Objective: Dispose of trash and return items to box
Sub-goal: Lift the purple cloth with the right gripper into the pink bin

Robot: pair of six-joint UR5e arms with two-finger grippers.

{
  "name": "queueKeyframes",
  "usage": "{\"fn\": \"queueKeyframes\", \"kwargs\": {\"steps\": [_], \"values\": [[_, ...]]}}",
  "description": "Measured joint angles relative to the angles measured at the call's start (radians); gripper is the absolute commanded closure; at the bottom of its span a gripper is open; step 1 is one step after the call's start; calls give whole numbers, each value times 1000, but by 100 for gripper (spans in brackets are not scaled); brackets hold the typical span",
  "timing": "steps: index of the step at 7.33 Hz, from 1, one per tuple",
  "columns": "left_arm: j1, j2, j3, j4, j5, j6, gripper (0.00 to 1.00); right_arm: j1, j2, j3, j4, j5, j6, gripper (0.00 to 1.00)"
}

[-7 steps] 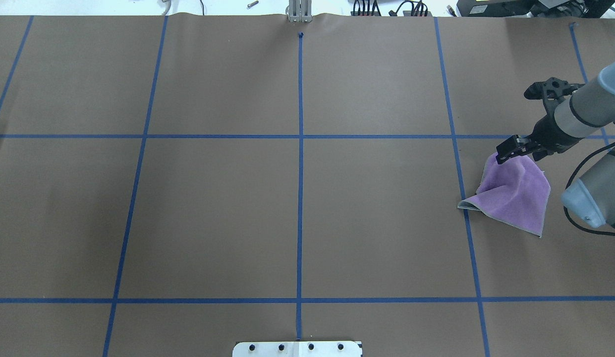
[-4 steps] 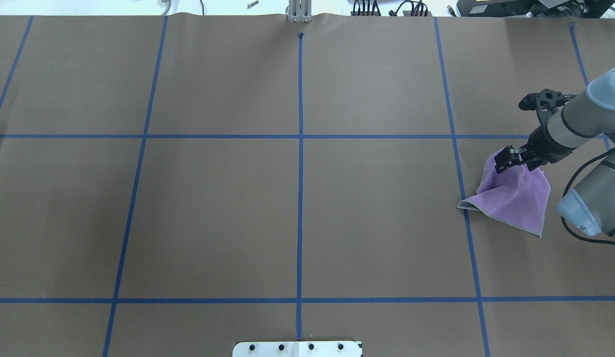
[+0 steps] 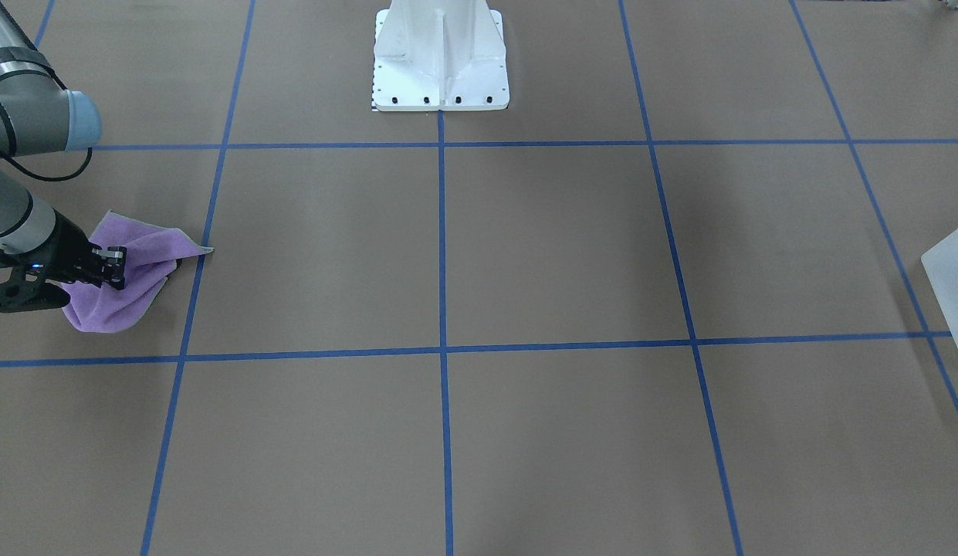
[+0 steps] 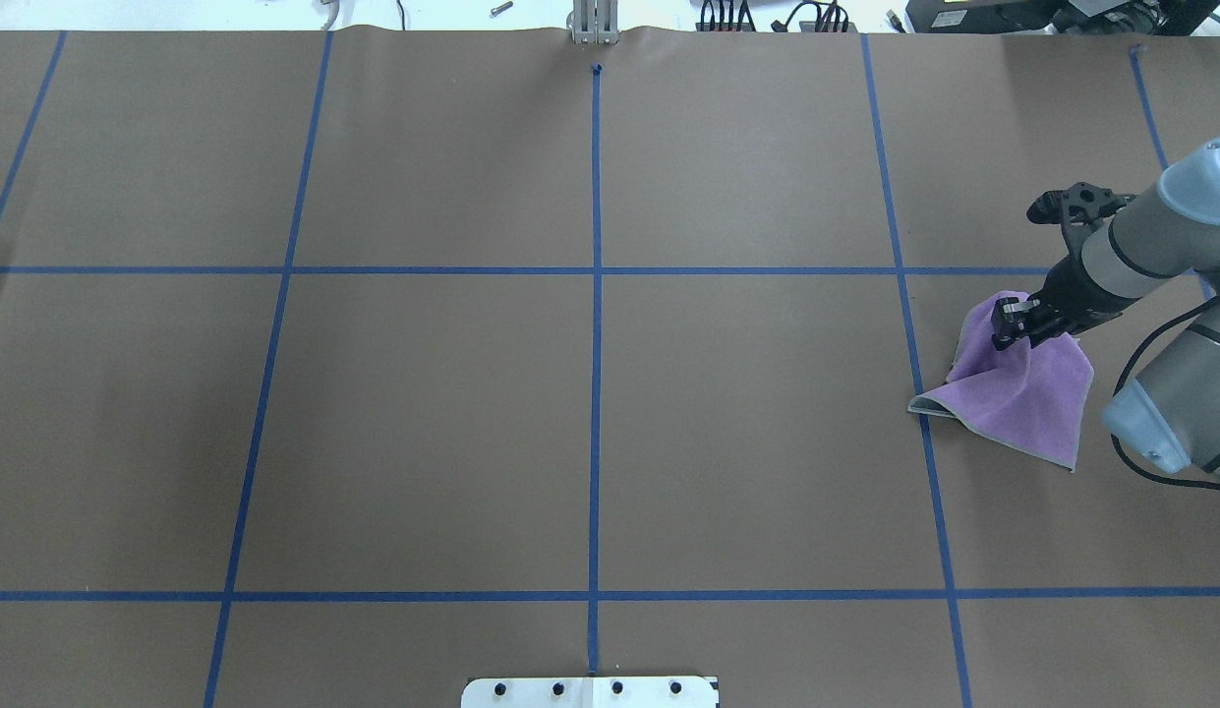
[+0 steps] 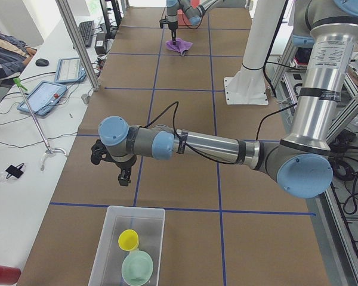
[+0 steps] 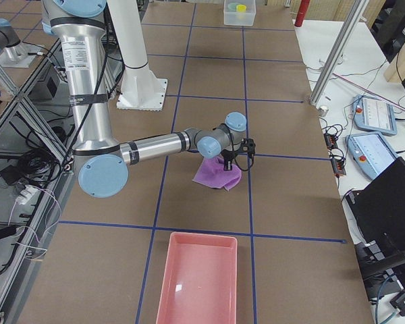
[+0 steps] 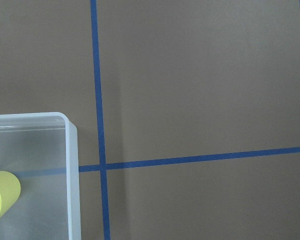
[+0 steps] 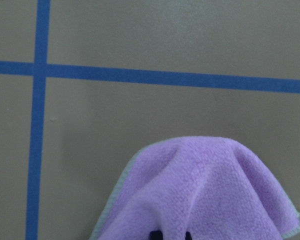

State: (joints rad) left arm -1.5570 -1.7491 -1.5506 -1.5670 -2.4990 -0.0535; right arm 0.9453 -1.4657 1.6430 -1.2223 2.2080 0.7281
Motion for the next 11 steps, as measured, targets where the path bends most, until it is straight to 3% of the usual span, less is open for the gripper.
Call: {"fn": "queueKeyframes", "kwargs": {"steps": [2, 5, 9, 11], "values": [[1, -1, -7, -1, -3, 0, 2, 68, -42, 83, -10, 48, -16, 100], [5, -1, -14, -1, -6, 0, 2, 345, -102, 121, -97, 191, -245, 100], [22, -1, -21, -5, -7, 0, 2, 718, -95, 120, -568, 156, -932, 100], [29, -2, -23, -4, -6, 0, 2, 800, -150, 101, -619, 99, -1124, 100]]}}
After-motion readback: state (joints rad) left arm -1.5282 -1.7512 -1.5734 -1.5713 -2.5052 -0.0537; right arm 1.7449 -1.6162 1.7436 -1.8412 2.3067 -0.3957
